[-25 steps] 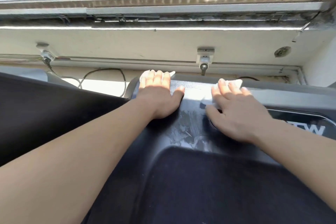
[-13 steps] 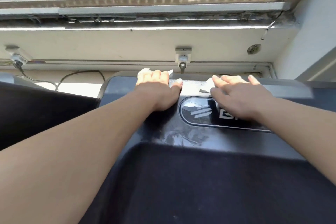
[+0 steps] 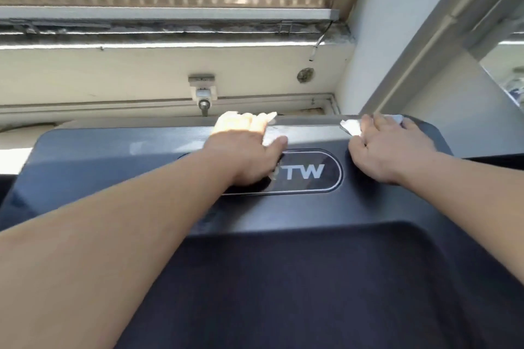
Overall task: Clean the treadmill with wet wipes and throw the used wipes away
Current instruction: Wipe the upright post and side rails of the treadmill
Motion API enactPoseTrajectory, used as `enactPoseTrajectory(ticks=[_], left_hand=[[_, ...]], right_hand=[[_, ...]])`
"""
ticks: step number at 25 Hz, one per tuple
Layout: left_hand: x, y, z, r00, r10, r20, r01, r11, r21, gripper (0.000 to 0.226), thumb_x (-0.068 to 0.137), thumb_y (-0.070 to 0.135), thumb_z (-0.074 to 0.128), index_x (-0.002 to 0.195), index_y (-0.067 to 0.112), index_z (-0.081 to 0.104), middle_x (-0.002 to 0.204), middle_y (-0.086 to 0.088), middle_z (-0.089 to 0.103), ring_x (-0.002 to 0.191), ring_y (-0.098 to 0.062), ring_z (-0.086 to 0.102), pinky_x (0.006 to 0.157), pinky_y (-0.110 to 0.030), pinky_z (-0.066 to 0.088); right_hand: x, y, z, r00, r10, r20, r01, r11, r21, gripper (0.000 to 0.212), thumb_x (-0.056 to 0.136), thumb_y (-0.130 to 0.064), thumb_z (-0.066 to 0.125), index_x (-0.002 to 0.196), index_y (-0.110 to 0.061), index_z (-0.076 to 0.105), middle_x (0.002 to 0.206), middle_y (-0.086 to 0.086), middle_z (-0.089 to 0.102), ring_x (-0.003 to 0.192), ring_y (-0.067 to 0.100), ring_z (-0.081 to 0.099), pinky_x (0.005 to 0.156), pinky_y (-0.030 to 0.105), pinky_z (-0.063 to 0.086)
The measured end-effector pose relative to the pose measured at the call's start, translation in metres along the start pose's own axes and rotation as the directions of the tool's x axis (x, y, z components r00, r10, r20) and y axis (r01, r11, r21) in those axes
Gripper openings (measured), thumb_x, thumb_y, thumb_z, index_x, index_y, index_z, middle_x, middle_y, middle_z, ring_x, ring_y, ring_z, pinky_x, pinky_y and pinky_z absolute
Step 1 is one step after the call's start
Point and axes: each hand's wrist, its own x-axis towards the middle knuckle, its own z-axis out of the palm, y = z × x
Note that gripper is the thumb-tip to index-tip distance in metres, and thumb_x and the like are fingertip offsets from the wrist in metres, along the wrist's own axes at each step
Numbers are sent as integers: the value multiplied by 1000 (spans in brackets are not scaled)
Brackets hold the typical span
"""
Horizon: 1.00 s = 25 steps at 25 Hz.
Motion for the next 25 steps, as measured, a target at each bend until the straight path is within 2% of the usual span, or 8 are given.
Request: enactPoseTrajectory(ticks=[4, 7, 10, 14, 18, 21, 23, 25], left_hand=[[-1, 16, -10, 989, -151, 0, 151, 988, 25, 83, 98, 70, 9, 159, 16, 21, 161, -15, 33, 150, -31, 25, 123, -46, 14], [-3, 83, 2, 999, 24, 39, -22, 999, -49, 78, 101, 62, 14, 162, 14, 10, 168, -16, 14, 155, -33, 12, 124, -49, 10], [-2, 110, 7, 970, 239, 41, -235, 968, -85, 71, 104, 51, 16, 163, 17, -8, 171, -7, -8, 157, -25, -8, 126, -44, -3], [1, 104, 9, 969, 247, 27, -246, 968, -51, 76, 102, 62, 11, 163, 22, -9, 171, -5, -7, 157, -22, -7, 127, -42, -2], [16, 127, 3, 985, 166, 36, -165, 986, -29, 85, 96, 73, 13, 162, 22, 1, 171, -7, 6, 155, -30, 9, 125, -47, 10], [31, 140, -8, 989, 115, 87, -109, 991, -75, 85, 96, 74, 16, 162, 22, 7, 170, -9, 12, 155, -31, 14, 124, -49, 10], [29, 154, -7, 989, 121, 88, -115, 991, -65, 83, 97, 71, 16, 163, 21, 0, 171, -8, 6, 156, -31, 9, 125, -49, 6], [17, 174, 2, 974, 217, 64, -214, 975, -50, 83, 99, 66, 16, 162, 19, -10, 171, -7, -12, 157, -29, -8, 126, -49, -3]], right_hand=[[-11, -1, 16, 999, 31, -26, -29, 995, 94, 78, 97, -52, 8, 163, -12, 3, 170, 14, 0, 157, 27, 2, 127, 46, 1], [-36, -13, 24, 976, -186, -117, 202, 968, 148, 81, 90, -51, 2, 164, -18, 4, 171, 5, -3, 158, 20, -4, 127, 43, -3], [-51, 20, 26, 935, -343, -88, 352, 927, 128, 83, 82, -49, -7, 163, -30, -2, 169, -10, -11, 155, 5, -11, 126, 36, -10], [-26, 89, 27, 992, -127, -15, 128, 982, 138, 62, 101, -44, 7, 162, -35, -1, 170, -7, -9, 156, 7, -6, 127, 38, -7], [-6, 102, 28, 998, -9, 60, -5, 974, 228, 62, 102, -42, 10, 163, -33, -3, 171, -2, -10, 157, 12, -7, 127, 41, -6], [-10, 91, 32, 997, 70, 42, -79, 963, 259, 65, 102, -41, 12, 163, -28, -4, 171, 3, -10, 158, 18, -5, 127, 43, -4], [-24, 86, 40, 997, 81, -1, -77, 961, 266, 66, 101, -41, 14, 163, -26, -4, 171, 4, -10, 157, 19, -6, 127, 42, -4], [-42, 83, 47, 999, 43, -29, -34, 963, 267, 67, 101, -40, 16, 163, -27, -3, 171, 3, -10, 157, 17, -8, 127, 41, -5]])
